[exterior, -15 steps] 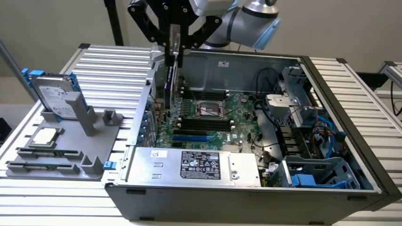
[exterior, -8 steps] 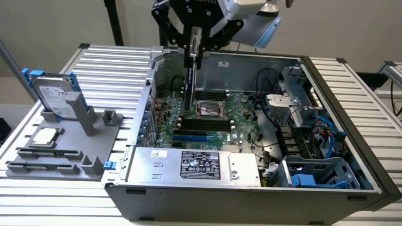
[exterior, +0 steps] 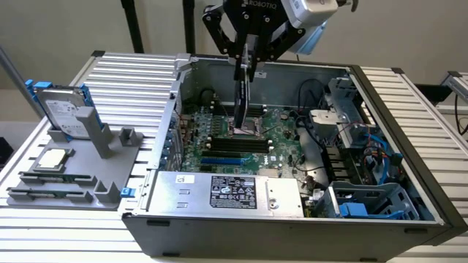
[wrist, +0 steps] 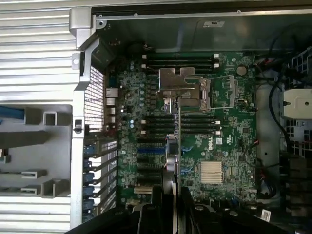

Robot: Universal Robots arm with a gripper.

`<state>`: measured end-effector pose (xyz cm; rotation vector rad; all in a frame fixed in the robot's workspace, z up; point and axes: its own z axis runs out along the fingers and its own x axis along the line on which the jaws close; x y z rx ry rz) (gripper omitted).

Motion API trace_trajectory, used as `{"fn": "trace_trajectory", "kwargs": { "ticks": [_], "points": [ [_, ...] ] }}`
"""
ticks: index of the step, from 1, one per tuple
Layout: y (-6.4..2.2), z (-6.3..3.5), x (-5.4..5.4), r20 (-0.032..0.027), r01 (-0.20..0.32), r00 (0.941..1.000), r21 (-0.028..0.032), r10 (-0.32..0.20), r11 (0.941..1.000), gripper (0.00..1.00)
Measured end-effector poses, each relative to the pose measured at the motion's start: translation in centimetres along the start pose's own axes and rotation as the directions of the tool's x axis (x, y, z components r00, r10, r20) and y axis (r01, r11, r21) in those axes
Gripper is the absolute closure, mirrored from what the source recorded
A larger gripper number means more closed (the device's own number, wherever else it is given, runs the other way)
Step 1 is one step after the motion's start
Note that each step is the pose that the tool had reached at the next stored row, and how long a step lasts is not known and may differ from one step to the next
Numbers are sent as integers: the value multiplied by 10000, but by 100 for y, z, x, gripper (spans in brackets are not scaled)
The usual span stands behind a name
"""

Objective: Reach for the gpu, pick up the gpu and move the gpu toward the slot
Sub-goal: 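Pick up the gpu and move the gpu toward the slot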

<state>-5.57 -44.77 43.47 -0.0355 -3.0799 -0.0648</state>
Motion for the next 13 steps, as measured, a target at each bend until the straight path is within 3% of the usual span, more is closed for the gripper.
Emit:
{"fn": "trace_trajectory", "kwargs": {
  "ticks": [5,13],
  "points": [
    [24,11,-150,-9,0,10000,1,0,10000,74],
    [25,11,-152,-21,-2,10000,0,2,10000,74]
  ]
}}
